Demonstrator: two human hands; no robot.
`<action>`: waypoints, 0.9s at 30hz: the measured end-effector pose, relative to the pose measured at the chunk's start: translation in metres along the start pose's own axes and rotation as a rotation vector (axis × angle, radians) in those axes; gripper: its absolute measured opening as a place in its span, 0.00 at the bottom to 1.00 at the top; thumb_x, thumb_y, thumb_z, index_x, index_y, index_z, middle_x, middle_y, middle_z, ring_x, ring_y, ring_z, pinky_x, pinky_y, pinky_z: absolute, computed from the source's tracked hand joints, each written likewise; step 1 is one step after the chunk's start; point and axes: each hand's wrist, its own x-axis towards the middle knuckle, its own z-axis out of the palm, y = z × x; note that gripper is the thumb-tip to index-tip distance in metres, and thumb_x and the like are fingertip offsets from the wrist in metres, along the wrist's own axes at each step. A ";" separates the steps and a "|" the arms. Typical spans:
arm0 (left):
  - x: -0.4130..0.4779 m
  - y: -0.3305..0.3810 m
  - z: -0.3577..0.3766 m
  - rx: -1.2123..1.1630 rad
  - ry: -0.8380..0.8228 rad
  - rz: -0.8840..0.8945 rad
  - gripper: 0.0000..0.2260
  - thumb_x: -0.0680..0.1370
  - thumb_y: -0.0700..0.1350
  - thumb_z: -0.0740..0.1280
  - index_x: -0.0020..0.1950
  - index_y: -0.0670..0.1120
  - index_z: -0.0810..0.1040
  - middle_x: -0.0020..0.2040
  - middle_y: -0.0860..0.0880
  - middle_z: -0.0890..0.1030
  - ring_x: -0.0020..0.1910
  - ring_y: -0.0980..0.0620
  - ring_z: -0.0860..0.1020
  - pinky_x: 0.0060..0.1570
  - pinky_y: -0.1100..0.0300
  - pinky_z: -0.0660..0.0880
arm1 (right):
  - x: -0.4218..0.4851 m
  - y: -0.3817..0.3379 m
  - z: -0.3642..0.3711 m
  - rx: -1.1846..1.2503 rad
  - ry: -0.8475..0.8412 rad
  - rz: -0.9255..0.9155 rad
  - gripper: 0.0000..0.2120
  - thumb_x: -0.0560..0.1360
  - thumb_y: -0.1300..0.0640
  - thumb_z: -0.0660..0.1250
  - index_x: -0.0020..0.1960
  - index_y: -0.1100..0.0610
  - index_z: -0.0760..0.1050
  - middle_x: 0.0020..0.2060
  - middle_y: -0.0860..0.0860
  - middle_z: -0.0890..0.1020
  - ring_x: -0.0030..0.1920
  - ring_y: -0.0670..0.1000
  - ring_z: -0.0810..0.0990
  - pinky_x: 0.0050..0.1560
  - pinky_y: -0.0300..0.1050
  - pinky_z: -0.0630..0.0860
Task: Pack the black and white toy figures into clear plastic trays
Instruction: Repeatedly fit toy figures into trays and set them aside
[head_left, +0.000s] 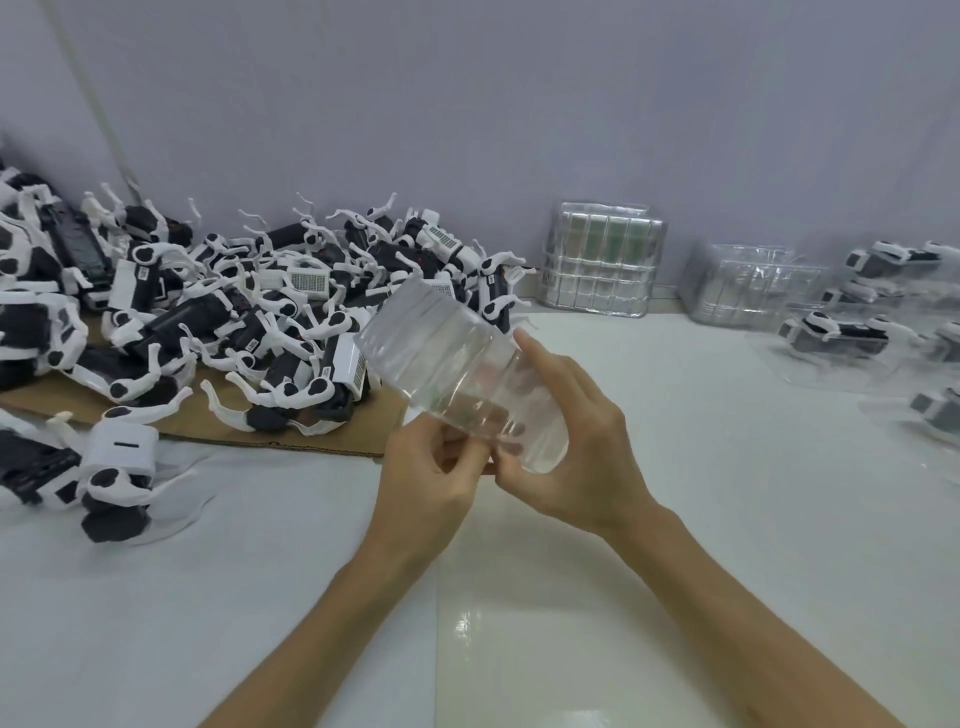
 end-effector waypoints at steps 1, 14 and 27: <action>0.000 0.002 0.000 -0.004 -0.022 -0.020 0.08 0.79 0.37 0.65 0.56 0.42 0.81 0.48 0.47 0.87 0.47 0.47 0.86 0.46 0.58 0.81 | 0.000 0.001 0.000 0.007 -0.043 0.002 0.43 0.63 0.58 0.77 0.75 0.63 0.64 0.58 0.53 0.78 0.58 0.51 0.78 0.60 0.49 0.75; 0.002 0.006 0.001 0.231 -0.062 0.025 0.11 0.80 0.37 0.63 0.55 0.42 0.84 0.46 0.51 0.87 0.46 0.50 0.86 0.49 0.52 0.82 | 0.005 0.005 -0.013 0.052 -0.046 -0.029 0.41 0.65 0.56 0.79 0.74 0.61 0.68 0.61 0.51 0.79 0.61 0.46 0.78 0.61 0.38 0.73; -0.006 0.013 0.016 0.253 0.026 0.144 0.20 0.78 0.38 0.66 0.50 0.66 0.82 0.43 0.57 0.86 0.42 0.55 0.85 0.46 0.58 0.82 | 0.004 0.002 -0.002 -0.218 0.385 -0.255 0.21 0.70 0.70 0.76 0.61 0.65 0.77 0.58 0.55 0.81 0.58 0.53 0.83 0.60 0.45 0.80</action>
